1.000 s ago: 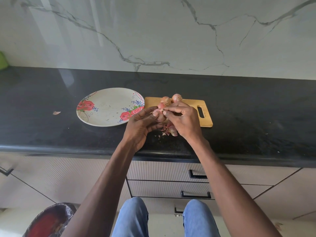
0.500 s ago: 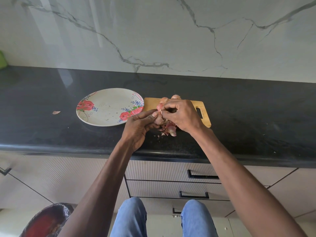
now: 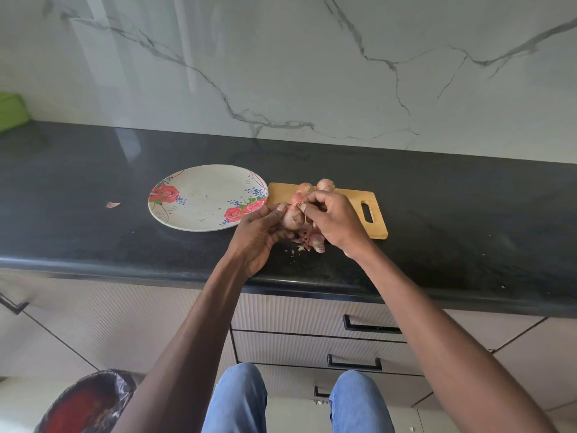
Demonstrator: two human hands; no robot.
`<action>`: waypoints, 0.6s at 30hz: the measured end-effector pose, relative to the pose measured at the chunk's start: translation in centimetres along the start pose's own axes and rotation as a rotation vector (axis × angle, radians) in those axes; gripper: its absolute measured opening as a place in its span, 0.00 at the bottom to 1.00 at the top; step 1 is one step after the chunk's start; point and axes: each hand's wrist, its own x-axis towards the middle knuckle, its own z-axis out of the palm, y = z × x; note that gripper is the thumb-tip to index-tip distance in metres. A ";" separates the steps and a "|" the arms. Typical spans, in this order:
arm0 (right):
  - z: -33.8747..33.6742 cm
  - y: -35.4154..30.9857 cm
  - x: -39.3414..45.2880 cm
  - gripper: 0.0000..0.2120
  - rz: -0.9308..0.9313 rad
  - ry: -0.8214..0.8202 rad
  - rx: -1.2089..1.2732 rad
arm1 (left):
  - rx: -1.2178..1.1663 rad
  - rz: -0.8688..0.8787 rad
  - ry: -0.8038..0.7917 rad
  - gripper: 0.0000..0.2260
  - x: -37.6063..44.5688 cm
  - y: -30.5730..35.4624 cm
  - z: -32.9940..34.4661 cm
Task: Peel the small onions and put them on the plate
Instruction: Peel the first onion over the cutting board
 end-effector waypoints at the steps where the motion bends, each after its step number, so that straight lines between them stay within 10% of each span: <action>1: 0.2 0.0 -0.2 0.06 0.023 0.004 0.049 | -0.006 0.002 0.012 0.08 0.1 0.0 0.0; 9: 1.7 0.7 -1.3 0.08 0.181 0.098 0.401 | 0.059 -0.004 0.020 0.08 0.1 0.0 0.0; 18: 2.6 2.2 -1.5 0.07 -0.039 0.332 -0.008 | 0.000 -0.040 0.092 0.08 0.1 0.0 -0.2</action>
